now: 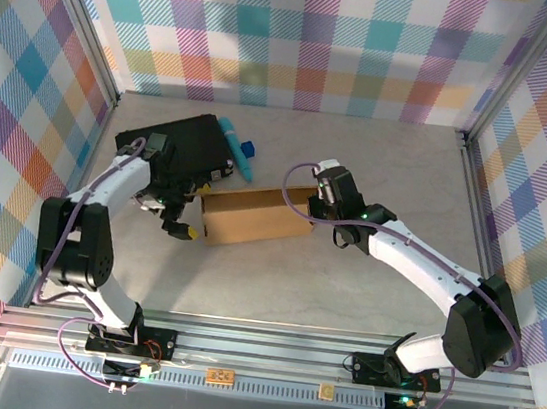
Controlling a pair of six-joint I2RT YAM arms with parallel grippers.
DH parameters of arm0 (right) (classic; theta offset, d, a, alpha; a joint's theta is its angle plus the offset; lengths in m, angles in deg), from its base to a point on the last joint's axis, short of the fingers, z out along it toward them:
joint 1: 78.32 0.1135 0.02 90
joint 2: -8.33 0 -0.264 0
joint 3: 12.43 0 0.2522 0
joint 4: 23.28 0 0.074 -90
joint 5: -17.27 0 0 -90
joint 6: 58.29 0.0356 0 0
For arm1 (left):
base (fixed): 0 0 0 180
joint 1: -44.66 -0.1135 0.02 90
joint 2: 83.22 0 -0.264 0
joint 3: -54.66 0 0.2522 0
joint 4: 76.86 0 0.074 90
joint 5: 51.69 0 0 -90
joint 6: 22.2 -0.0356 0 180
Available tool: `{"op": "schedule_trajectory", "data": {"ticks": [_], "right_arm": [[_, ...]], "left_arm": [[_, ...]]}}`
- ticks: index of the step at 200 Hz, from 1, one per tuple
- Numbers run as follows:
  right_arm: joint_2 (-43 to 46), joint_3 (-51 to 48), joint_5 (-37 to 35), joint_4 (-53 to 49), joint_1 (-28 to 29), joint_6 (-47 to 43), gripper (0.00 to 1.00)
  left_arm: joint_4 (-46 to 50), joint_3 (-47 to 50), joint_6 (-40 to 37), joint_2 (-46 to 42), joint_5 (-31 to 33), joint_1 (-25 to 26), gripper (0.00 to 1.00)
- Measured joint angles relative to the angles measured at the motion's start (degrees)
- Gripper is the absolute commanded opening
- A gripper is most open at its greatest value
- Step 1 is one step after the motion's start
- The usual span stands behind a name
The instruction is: Fold the paper box
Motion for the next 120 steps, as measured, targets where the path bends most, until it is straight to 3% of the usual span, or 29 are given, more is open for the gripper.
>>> {"op": "schedule_trajectory", "data": {"ticks": [60, 80, 120], "right_arm": [[-2.4, 3.5, 1.9, -2.6, -0.4, -0.4, 0.0], [-3.9, 5.7, 2.1, -3.9, -0.7, -0.4, 0.0], [-7.8, 10.8, 3.2, -6.5, -1.6, -0.5, 0.0]], "left_arm": [[9.2, -1.3, -13.5, -3.2, 7.0, -2.8, 0.99], [11.9, -4.2, -17.0, -3.4, 10.7, -3.1, 0.82], [14.6, -12.2, -27.8, -7.3, 19.8, -3.2, 0.36]]}}
